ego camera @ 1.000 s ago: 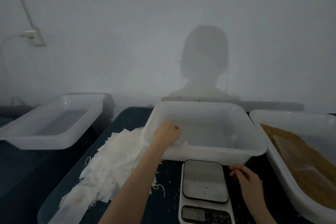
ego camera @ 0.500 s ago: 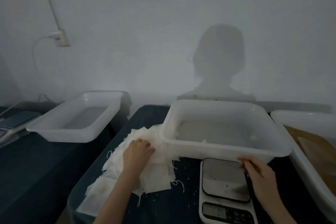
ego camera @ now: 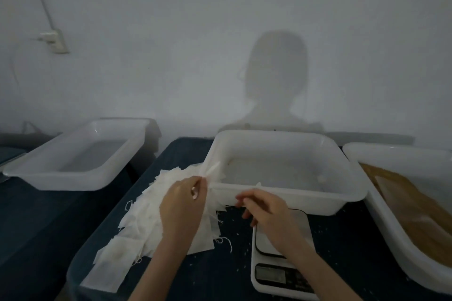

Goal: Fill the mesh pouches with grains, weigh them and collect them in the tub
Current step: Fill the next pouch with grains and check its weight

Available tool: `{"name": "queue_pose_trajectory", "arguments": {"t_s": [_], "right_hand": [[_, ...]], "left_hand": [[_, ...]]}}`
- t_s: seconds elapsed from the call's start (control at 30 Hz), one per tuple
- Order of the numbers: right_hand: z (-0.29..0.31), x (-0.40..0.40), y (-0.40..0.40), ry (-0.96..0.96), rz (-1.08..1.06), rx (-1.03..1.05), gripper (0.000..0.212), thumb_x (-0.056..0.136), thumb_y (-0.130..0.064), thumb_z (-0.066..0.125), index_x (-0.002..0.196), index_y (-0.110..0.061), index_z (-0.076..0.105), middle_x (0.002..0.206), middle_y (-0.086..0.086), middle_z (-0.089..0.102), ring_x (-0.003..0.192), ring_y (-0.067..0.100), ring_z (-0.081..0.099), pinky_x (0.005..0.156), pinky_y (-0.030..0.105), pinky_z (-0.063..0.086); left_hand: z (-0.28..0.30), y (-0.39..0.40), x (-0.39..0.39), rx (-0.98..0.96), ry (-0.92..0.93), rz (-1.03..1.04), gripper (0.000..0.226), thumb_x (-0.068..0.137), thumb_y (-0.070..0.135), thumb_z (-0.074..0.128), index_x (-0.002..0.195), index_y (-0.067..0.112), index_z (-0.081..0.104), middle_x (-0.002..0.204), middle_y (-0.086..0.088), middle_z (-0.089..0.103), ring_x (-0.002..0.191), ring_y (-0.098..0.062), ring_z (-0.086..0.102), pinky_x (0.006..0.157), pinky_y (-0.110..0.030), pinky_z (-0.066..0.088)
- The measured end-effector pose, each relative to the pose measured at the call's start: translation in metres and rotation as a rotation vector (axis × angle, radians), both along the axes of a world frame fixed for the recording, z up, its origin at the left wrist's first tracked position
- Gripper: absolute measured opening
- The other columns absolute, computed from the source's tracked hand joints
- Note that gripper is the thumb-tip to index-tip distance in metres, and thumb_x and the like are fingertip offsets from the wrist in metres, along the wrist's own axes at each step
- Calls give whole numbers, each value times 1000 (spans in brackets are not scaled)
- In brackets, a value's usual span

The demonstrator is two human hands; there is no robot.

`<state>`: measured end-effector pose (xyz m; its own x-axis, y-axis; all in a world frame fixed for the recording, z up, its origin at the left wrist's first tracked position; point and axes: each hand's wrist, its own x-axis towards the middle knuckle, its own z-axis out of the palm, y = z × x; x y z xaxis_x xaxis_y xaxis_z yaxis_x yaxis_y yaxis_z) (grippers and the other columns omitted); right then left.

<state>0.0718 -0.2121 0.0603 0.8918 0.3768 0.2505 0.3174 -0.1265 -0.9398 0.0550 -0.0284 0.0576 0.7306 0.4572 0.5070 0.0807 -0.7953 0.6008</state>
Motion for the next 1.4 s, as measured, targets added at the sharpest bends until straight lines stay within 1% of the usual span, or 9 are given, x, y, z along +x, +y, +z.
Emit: {"name": "queue_pose_trajectory", "arguments": {"t_s": [0.2,0.37,0.5,0.67,0.8,1.0,1.17,1.27,1.4], "right_hand": [[7,18,4,21,-190,51,13,94,-22,58,85,-21,68,76,-10,70,69,0,65,59,12,49],[-4,26,-21,160,-309,156,10,92,-22,61,89,-14,66,83,1,71,72,10,69,60,18,53],[-6,30,-38,140,-355,109,12,91,-23,63,83,-19,71,78,-3,72,74,8,67,60,14,49],[-6,36,-48,156,-328,99,13,89,-24,65,79,-18,71,75,-3,71,73,8,66,61,16,52],[-4,40,-53,147,-291,101,19,90,-26,64,74,-17,70,74,1,71,72,11,67,64,19,54],[-6,43,-60,159,-267,4,24,93,-29,58,78,-13,65,74,1,68,65,2,64,61,14,51],[-8,40,-65,-108,-494,-433,17,89,-29,64,76,-22,56,74,-9,58,67,6,57,66,25,50],[-6,36,-64,-363,-578,-589,17,88,-15,61,78,-25,51,85,-12,51,69,6,51,59,16,40],[-3,35,-71,-418,-529,-623,25,94,-13,52,88,-29,70,106,-19,55,82,0,52,58,6,31]], "left_hand": [[-8,-58,13,49,78,-263,23,97,37,47,86,30,66,73,15,59,65,3,51,54,-11,35],[-13,-84,20,68,63,-348,25,96,41,45,84,33,65,70,18,56,66,3,52,57,-11,37],[-14,-97,25,163,97,-356,26,96,45,42,84,33,61,75,15,58,67,-1,50,58,-13,38],[-11,-113,21,156,-2,-341,34,90,53,50,113,30,58,97,17,63,81,4,45,60,-8,29],[-4,-117,23,145,36,-357,27,90,56,46,100,35,61,85,21,61,72,3,50,53,-8,30],[0,-115,27,-181,130,-441,15,91,40,56,82,34,67,61,18,60,63,10,57,52,-9,40],[3,-120,25,-32,84,-201,16,89,34,55,73,33,58,55,15,53,49,-3,51,45,-12,31],[4,-131,23,111,39,-211,20,87,32,60,67,31,54,53,12,50,44,-4,43,42,-12,24],[3,-141,21,280,-89,-234,21,71,22,79,61,22,60,48,9,51,40,-4,33,40,-8,14]]}}
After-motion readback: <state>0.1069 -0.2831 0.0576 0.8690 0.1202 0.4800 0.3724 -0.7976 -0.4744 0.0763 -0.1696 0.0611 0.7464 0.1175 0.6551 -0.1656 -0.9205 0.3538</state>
